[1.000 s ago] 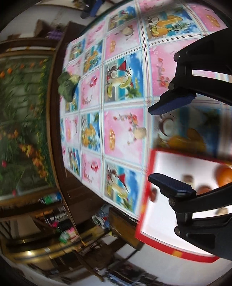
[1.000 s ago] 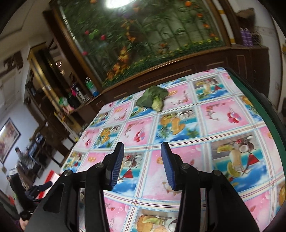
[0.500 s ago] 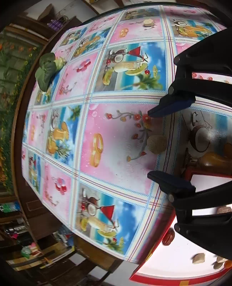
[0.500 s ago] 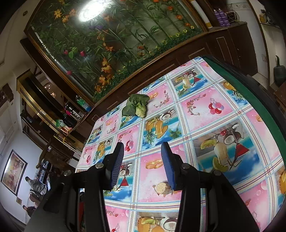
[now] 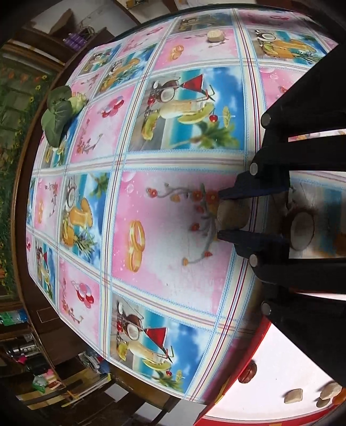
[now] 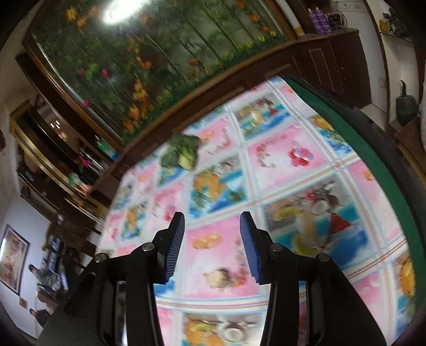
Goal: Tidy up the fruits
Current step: 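Grasp a beige cake with the right gripper while the left gripper grasps another cake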
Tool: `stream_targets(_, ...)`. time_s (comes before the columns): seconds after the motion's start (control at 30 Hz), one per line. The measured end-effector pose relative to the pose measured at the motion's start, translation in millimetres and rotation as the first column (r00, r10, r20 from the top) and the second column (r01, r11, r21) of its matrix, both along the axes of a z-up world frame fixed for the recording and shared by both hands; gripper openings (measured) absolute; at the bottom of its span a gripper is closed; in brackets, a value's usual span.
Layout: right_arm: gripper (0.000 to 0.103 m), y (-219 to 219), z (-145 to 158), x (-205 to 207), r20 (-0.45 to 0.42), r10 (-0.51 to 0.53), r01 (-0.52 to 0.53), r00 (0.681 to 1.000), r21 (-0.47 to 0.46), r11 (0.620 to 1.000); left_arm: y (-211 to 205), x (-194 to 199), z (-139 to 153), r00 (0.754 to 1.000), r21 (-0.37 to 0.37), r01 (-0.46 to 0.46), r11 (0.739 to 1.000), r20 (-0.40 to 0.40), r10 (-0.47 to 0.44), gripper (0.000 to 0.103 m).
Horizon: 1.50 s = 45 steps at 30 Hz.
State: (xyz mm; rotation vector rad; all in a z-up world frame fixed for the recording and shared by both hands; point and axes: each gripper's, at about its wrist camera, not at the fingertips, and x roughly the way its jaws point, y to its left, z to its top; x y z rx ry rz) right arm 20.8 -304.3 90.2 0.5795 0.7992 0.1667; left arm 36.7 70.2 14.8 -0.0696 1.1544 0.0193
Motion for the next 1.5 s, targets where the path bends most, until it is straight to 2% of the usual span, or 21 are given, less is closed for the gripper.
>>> stream_targets(0.07,0.045,-8,-10,7,-0.073,0.025,-0.026,0.997,-0.013,1.0,-7,-3,-1,1.0,0.022,0.008,1.0,0.01,-0.009,0.022)
stream_targets(0.17,0.045,-22,-24,14,-0.156,0.044,-0.042,0.987,0.016,0.999,-21,-11,-2,0.999,0.041,0.037,0.998,0.029,-0.038,0.022)
stream_targets(0.47,0.045,-11,-23,10,-0.151,0.125,-0.13,0.981,-0.022,0.991,-55,-52,-1,0.991,-0.047,0.13,0.99,0.05,-0.128,0.022)
stream_targets(0.6,0.045,26,-26,12,-0.18,0.232,-0.252,0.956,-0.098,0.963,-63,-75,2,0.985,-0.089,0.164,0.982,0.066,-0.158,0.022)
stream_targets(0.67,0.045,48,-27,9,-0.188,0.281,-0.312,0.941,-0.159,0.937,-64,-83,5,0.983,-0.096,0.172,0.98,0.079,-0.165,0.022)
stream_targets(0.77,0.045,69,-30,6,-0.193,0.294,-0.336,0.936,-0.242,0.91,-65,-101,14,0.979,-0.113,0.182,0.977,0.11,-0.17,0.022)
stream_targets(0.97,0.045,90,-44,5,-0.235,0.301,-0.366,0.924,-0.323,0.873,-65,-126,25,0.969,-0.116,0.197,0.974,0.173,-0.176,0.022)
stream_targets(1.37,0.044,110,-65,8,-0.282,0.281,-0.381,0.917,-0.421,0.823,-57,-150,28,0.964,-0.135,0.188,0.973,0.215,-0.157,0.022)
stream_targets(1.5,0.03,116,-72,9,-0.288,0.264,-0.376,0.92,-0.467,0.8,-53,-150,27,0.965,-0.148,0.181,0.972,0.219,-0.146,0.022)
